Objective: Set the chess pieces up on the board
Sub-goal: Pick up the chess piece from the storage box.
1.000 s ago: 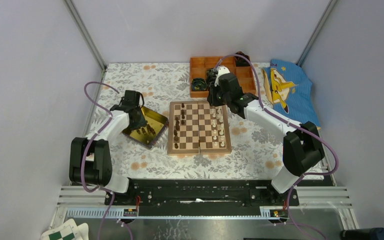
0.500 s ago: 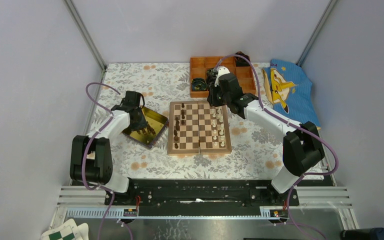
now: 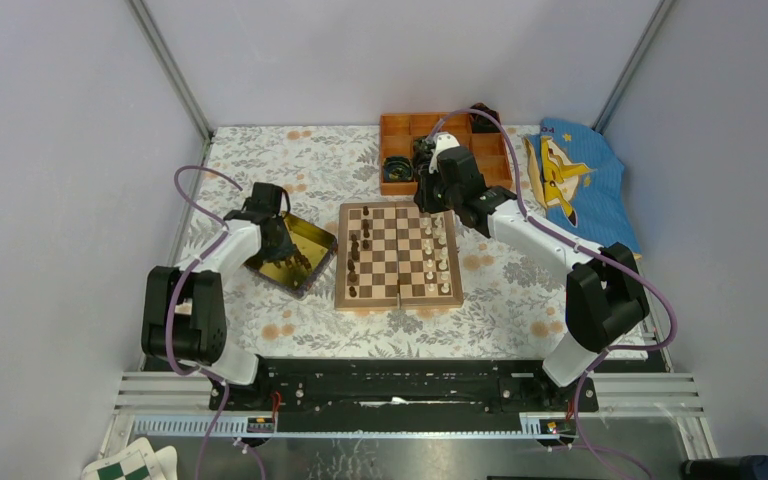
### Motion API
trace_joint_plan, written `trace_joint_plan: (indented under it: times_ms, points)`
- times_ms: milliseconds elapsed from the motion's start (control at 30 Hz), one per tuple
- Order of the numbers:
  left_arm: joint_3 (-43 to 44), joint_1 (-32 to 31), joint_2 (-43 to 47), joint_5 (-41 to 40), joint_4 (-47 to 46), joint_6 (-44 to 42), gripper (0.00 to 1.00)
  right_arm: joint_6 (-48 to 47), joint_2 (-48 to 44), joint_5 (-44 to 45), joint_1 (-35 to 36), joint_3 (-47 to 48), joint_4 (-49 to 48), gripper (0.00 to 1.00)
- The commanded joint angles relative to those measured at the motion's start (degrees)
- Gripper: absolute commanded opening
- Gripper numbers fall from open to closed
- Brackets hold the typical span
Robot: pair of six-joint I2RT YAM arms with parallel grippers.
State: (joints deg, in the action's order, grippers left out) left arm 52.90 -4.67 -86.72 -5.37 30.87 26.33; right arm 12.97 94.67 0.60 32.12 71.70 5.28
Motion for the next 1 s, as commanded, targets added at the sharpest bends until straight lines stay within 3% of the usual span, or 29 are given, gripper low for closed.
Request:
trace_joint_plan:
  times_ms: [0, 467, 967]
  points:
    - [-0.4, 0.8, -0.5, 0.0, -3.1, -0.9, 0.23, 0.7, -1.5, -1.8, -0.4, -0.1, -2.4, 0.32]
    - [-0.5, 0.8, 1.7, -0.2, -2.1, -1.0, 0.02, 0.7, -1.7, -2.1, -0.4, -0.2, -2.7, 0.32]
    - [3.6, 0.5, 10.7, -1.8, 3.4, -0.9, 0.0, 0.9, -1.6, -2.4, -0.4, 0.2, -2.9, 0.32]
